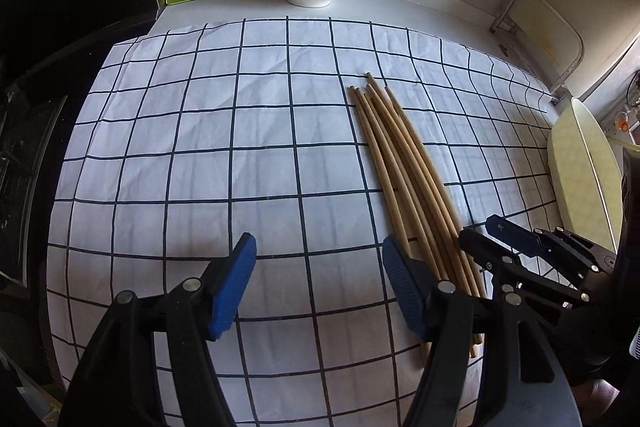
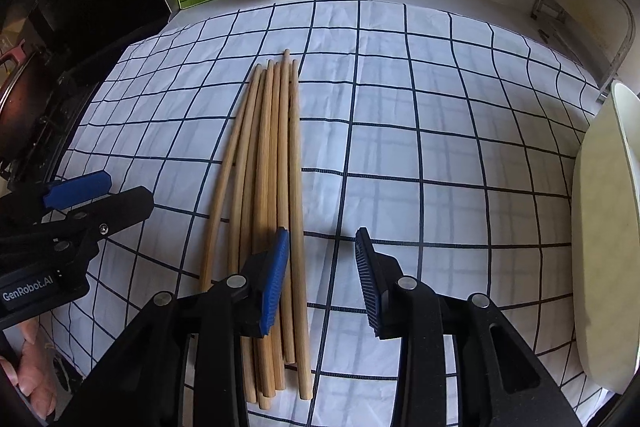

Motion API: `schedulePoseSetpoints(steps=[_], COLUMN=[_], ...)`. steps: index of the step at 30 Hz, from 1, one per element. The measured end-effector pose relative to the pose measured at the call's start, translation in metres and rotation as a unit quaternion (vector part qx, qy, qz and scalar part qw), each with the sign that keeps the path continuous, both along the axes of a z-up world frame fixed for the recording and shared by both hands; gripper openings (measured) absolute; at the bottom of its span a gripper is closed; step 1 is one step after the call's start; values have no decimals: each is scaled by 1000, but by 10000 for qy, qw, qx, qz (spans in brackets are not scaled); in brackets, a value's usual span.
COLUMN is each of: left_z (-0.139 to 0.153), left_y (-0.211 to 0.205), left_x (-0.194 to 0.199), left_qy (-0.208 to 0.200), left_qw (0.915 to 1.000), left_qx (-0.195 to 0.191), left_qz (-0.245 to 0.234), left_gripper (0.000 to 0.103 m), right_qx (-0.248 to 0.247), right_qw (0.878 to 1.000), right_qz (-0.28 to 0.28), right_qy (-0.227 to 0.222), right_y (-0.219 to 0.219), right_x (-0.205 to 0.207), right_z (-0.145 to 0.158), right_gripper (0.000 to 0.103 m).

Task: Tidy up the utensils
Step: 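Move both open tools back to the remaining chopsticks on the cloth, then close the right tool on a chopstick while the left tool grasps another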

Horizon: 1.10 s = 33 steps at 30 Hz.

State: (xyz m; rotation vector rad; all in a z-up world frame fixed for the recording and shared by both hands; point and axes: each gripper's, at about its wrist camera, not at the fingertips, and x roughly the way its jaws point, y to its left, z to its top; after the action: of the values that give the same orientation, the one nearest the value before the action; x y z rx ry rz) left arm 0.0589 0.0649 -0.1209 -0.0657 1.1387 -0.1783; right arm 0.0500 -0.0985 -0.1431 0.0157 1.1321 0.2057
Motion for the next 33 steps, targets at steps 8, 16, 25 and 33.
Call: schedulePoseSetpoints(steps=[8,16,25,33], left_z=[-7,-14,-25,-25], left_y=[-13,-32,-41,-43], left_x=[-2,-2,-1,4], left_qy=[81,78,155,106], left_qw=[9999,9998,9991,9991], left_qx=[-104,38,336,379], left_qz=[-36,-150,-204,-166], left_gripper=[67,69,69,64], right_qx=[-109,-40,101,-160], right_qw=[9999,9993,9993,9996], right_qz=[-100,-380,-339,-176], right_qy=[42,-21,-75,-167], right_y=[-13,-38,-47,-34], right_x=[-4,-6,-5,5], right_z=[-4,-4,-2,-6], right_gripper=[33,33,35,35])
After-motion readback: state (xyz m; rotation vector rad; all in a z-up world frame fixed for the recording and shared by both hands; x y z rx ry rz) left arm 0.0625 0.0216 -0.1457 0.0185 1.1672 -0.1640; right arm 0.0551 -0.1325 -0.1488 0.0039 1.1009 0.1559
